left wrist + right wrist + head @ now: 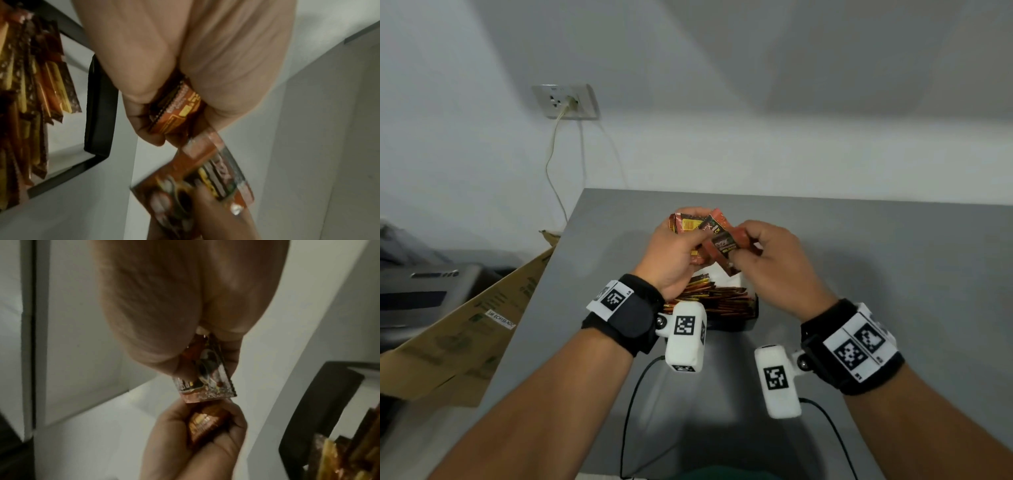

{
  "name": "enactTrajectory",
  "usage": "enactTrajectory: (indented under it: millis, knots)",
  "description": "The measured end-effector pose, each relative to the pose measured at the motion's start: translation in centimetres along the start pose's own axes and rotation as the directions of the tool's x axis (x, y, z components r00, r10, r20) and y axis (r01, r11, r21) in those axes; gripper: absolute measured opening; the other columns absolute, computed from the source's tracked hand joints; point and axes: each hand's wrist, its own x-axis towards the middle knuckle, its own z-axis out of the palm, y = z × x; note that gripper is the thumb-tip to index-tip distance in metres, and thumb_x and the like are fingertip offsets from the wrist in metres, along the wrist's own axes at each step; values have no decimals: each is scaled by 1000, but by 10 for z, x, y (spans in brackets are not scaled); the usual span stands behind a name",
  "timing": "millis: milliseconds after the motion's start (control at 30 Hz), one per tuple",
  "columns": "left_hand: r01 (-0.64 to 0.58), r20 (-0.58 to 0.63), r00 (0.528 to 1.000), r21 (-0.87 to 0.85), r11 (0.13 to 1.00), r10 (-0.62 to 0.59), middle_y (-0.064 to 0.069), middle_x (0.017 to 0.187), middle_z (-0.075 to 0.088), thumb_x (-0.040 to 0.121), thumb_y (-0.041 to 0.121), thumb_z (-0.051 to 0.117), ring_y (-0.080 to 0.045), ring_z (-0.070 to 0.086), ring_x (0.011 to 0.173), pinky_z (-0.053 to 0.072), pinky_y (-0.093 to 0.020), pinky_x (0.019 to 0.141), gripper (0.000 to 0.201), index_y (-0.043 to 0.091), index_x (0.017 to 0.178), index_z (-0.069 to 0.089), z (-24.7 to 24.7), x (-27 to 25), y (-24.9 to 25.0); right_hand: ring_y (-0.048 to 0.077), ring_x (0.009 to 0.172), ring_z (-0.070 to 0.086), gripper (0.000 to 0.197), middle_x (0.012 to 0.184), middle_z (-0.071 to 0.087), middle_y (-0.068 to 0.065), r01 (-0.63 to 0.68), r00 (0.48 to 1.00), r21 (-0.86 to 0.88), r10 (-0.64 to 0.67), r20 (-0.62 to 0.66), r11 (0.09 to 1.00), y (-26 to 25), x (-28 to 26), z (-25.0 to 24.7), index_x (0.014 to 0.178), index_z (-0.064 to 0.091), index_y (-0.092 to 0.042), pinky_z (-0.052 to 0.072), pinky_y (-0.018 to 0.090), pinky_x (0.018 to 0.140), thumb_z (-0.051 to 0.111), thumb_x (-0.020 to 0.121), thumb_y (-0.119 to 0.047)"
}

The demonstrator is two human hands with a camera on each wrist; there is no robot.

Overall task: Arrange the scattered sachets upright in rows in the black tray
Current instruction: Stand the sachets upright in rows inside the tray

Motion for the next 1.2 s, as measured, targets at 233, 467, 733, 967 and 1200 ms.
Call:
enactTrajectory:
  millis: [233, 467, 733, 967, 1200]
  knots:
    - [0, 179, 984, -1, 1000, 0, -23, 109, 69, 81, -9, 64, -38, 68, 97, 56, -52, 87, 39, 6, 117, 62, -5, -7, -2, 14, 95, 65, 26, 104, 68, -1, -253, 967, 158, 243, 77, 955, 9, 12, -4, 108, 54, -27, 55, 38, 84, 54, 88, -11]
    - [176, 160, 976, -197, 964, -146, -21, 105, 66, 76, 5, 50, -31, 68, 92, 59, -46, 76, 45, 8, 118, 63, -13, -10, -4, 15, 80, 64, 30, 108, 74, 14, -343, 933, 423, 355, 53, 839, 15, 9, -3, 115, 62, -17, 46, 30, 67, 52, 92, 0]
    - [86, 127, 989, -78, 993, -75, -18, 107, 69, 91, -5, 60, -30, 71, 87, 60, -40, 71, 34, 9, 122, 57, -6, -12, -10, 23, 89, 70, 20, 103, 75, 11, -265, 959, 461, 281, 35, 847, 17, 11, 2, 111, 64, -13, 53, 44, 81, 59, 94, -5]
    - [241, 14, 970, -179, 954, -242, -10, 85, 62, 94, 31, 64, -18, 58, 68, 48, -27, 56, 16, 17, 101, 61, -9, -7, -7, 7, 93, 65, 23, 102, 70, -9, 131, 991, 21, -131, -6, 991, 12, 0, -11, 92, 60, -26, 52, 24, 81, 63, 93, -3]
    - [27, -44, 999, -33, 999, -28, -25, 112, 64, 85, -16, 62, -39, 67, 99, 59, -47, 75, 46, 12, 121, 62, -17, -5, 0, 16, 93, 70, 26, 103, 73, 3, -64, 996, 398, 81, -25, 915, 22, -8, -5, 99, 66, -15, 57, 37, 88, 59, 91, 9]
